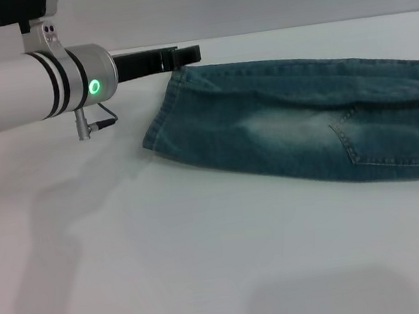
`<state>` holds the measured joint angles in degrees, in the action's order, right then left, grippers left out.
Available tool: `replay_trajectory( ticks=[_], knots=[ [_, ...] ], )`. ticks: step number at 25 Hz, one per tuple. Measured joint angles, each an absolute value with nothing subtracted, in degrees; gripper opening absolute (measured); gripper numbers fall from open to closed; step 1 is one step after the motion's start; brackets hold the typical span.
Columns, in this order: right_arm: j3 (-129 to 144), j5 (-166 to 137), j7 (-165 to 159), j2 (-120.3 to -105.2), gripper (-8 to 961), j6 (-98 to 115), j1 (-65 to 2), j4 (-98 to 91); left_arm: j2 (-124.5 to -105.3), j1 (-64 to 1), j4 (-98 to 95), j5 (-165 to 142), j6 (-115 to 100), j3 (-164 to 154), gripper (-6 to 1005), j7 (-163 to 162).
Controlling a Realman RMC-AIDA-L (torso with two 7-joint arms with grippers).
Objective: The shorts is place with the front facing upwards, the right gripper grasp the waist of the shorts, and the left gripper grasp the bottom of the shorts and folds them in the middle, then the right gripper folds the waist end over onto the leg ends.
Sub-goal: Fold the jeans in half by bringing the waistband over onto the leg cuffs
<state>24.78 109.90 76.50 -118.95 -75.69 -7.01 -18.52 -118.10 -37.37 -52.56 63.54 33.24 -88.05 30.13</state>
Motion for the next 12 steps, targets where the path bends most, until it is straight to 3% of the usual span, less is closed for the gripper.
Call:
replay_trajectory(
  ticks=[10,12],
  knots=[
    [23.9,110.3,77.6,-118.88,540,-76.0,-3.8,-16.8,-118.03,-36.9,-52.7,63.7,36.0,-88.0,812,31.7],
    [23.7,110.3,77.5,-118.82,540,-75.9,-3.3,-16.9,-118.03,-36.8,-52.8,63.7,36.5,-88.0,812,31.9]
  ],
)
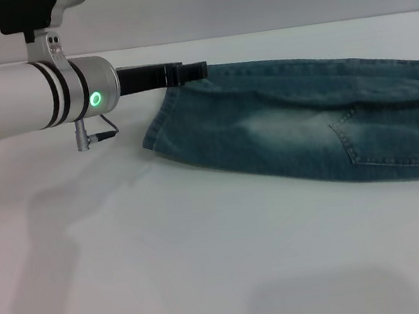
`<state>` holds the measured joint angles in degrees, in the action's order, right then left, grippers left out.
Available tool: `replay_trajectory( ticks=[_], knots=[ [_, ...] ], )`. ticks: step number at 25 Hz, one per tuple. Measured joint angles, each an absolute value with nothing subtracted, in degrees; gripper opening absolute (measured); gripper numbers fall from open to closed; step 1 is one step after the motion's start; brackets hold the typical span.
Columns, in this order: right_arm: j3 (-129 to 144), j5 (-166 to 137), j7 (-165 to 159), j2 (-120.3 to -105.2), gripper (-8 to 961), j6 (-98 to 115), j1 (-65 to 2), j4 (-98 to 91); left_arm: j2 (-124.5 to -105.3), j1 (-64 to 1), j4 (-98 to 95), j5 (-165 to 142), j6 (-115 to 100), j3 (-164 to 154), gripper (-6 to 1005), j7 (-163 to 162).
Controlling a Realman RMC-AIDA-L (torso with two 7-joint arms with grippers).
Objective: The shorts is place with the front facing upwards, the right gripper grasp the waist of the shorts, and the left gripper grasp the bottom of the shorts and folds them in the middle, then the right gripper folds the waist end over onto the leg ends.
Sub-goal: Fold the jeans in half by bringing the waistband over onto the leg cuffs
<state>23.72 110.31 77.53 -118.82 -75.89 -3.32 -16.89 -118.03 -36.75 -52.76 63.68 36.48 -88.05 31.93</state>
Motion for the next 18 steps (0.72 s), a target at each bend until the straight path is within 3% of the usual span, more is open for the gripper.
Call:
replay_trajectory(
  ticks=[9,18],
  knots=[
    [22.4,110.3,77.0,-118.55,540,-74.3,-2.6,-17.0,-118.03,-36.0,-53.5,63.7,38.2,-87.3,813,32.2],
    [23.0,109.9,76.9,-118.42,541,-73.0,-6.1,-17.0,-118.03,-35.6,-54.4,63.7,38.3,-87.3,812,32.7]
  ],
)
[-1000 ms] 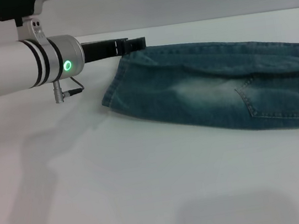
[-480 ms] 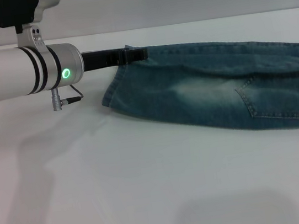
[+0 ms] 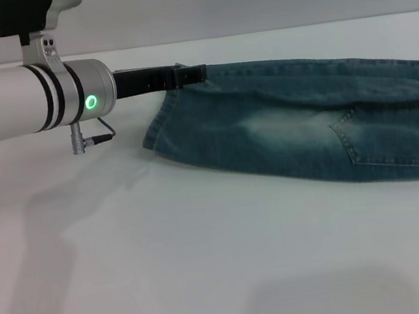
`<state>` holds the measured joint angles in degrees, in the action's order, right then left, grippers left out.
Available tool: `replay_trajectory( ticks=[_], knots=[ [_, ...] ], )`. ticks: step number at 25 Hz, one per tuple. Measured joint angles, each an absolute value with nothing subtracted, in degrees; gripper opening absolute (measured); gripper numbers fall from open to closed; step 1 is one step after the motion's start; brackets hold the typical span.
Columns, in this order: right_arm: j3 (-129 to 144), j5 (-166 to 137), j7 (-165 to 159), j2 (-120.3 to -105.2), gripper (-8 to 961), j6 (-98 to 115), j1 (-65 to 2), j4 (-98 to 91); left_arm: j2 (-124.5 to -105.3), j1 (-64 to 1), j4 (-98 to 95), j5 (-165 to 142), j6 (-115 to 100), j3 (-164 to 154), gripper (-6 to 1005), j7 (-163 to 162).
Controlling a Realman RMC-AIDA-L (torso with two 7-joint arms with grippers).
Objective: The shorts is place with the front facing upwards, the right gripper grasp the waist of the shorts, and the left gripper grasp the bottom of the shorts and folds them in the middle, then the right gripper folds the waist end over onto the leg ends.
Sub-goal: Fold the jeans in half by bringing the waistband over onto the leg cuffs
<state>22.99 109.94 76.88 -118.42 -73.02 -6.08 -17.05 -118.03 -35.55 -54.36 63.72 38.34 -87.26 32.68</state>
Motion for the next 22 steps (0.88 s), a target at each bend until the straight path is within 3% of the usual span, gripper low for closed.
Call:
replay_trajectory(
  ticks=[10,15,22],
  knots=[
    [23.0,109.2,76.3,-117.69,560,-70.2,-6.6,-17.5,-118.04,-35.5,-54.5,63.7,39.0,-86.7,812,32.7],
    [23.0,108.9,76.0,-117.58,641,-69.2,-6.5,-17.4,-118.04,-35.7,-54.5,63.7,39.2,-86.6,811,32.8],
    [23.1,106.8,75.8,-117.59,639,-67.4,-8.5,-17.3,-118.03,-35.9,-54.5,63.7,39.2,-86.6,811,32.9]
  ],
)
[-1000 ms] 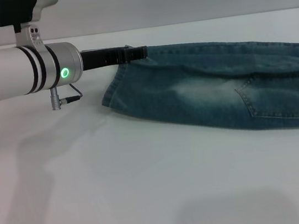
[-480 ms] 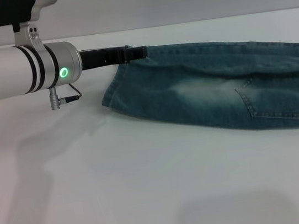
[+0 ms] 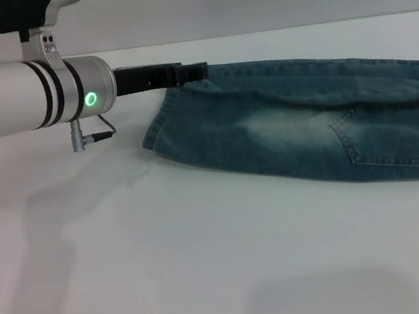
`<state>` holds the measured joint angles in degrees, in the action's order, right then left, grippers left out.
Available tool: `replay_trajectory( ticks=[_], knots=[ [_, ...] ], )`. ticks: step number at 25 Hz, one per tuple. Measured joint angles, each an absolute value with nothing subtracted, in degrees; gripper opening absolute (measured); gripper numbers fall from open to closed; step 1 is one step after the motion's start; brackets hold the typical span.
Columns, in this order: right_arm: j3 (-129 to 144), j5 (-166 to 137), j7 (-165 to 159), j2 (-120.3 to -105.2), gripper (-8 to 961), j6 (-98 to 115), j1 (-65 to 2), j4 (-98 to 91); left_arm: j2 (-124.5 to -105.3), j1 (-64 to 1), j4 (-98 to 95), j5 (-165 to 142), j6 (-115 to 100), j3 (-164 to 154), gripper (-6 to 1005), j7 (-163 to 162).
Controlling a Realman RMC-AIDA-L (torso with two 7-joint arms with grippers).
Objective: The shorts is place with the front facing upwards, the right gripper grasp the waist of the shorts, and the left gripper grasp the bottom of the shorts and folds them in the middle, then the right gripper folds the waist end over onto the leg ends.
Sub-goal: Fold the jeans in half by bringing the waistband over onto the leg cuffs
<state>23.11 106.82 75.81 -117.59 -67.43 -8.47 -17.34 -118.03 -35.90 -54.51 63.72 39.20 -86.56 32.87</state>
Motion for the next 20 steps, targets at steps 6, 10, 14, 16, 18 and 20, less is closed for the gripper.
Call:
replay_trajectory(
  ticks=[6,10,14,16,18,20],
  knots=[
    [23.1,104.8,74.9,-117.6,640,-66.8,-9.9,-17.2,-118.03,-36.0,-54.5,63.7,39.2,-86.6,811,32.9],
    [23.1,103.4,74.4,-117.6,641,-66.0,-10.9,-17.1,-118.04,-36.0,-54.5,63.7,39.2,-86.6,811,32.9],
    [23.2,101.9,74.1,-117.62,641,-65.2,-11.6,-17.0,-118.04,-36.0,-55.0,63.7,39.2,-86.6,810,32.9],
    [23.2,101.2,73.8,-117.66,641,-65.0,-11.9,-17.0,-118.03,-35.9,-55.1,63.7,39.2,-86.6,810,32.9],
    [23.2,100.4,73.2,-117.64,642,-64.8,-12.3,-17.0,-118.03,-35.9,-55.1,63.7,39.2,-86.6,810,32.9],
    [23.2,99.5,72.4,-117.59,642,-64.7,-12.6,-17.0,-118.03,-35.9,-55.1,63.7,39.2,-86.6,810,32.9]
  ],
)
